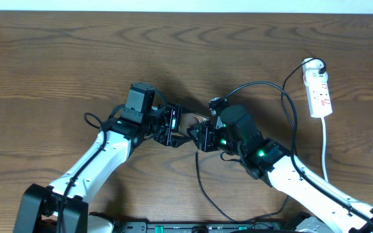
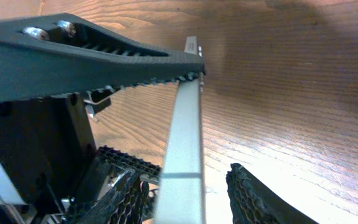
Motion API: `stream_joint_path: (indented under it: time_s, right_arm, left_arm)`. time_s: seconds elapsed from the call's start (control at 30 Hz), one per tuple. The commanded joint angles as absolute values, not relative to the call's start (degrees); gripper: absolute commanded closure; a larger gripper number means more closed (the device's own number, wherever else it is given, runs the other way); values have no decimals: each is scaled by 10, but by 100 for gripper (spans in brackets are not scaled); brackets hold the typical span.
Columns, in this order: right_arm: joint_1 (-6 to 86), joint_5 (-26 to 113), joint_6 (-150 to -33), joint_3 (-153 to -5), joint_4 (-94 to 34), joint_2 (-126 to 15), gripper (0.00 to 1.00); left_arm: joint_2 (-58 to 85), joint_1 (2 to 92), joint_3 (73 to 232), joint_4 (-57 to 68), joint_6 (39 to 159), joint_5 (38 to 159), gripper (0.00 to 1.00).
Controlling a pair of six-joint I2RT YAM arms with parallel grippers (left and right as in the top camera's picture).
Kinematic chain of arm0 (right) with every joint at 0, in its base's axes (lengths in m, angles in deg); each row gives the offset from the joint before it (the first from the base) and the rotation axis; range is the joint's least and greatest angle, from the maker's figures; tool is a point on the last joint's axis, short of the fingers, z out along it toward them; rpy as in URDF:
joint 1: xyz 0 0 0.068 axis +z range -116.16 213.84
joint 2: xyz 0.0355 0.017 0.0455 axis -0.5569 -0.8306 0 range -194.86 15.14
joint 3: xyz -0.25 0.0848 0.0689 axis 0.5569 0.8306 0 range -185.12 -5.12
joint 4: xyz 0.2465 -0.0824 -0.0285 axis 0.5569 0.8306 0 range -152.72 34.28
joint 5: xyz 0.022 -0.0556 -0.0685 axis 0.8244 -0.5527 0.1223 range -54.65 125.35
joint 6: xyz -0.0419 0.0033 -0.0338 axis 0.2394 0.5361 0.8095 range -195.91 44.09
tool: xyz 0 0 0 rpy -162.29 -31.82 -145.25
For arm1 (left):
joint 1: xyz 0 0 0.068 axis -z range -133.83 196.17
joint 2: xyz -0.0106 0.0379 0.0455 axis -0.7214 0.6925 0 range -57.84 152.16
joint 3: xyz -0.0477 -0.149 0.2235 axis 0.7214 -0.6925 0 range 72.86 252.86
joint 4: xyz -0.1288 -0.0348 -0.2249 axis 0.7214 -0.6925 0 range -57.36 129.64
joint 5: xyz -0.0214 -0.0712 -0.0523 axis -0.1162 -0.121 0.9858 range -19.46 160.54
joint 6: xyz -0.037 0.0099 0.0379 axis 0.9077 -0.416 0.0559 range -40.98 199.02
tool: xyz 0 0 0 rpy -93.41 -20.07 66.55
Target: Plug charger to phone and switch on socket
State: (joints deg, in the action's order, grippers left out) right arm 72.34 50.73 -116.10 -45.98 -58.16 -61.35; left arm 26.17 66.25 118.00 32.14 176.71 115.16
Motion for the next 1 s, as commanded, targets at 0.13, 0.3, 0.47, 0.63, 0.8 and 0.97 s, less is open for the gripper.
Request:
stream_joint_path:
  time_s: [0.13,0.3,0.47,0.63,0.8,0.97]
  right_arm:
    - [730,498,-1164,-467,-580,-626,64]
    - [729,498,-1166,-467,-580,-639,66]
    - [730,499,-1166,-467,-586,-639,72]
    - [730,499,-1166,-467,-589,-639,79]
    - [730,505,-1166,-467,-593,-639,89]
    - [729,509,-1175,-467,-596,-639,99]
  left_arm:
    - [252,674,1197,324,1766,1164,93]
    - [252,679,1197,324,1766,1166,93]
    - [252,679,1197,324,1766,1166,93]
    - [252,679,1197,324,1766,1166,93]
    - [252,679,1197,324,1766,1166,93]
    - [252,679,1197,324,1766,1166,93]
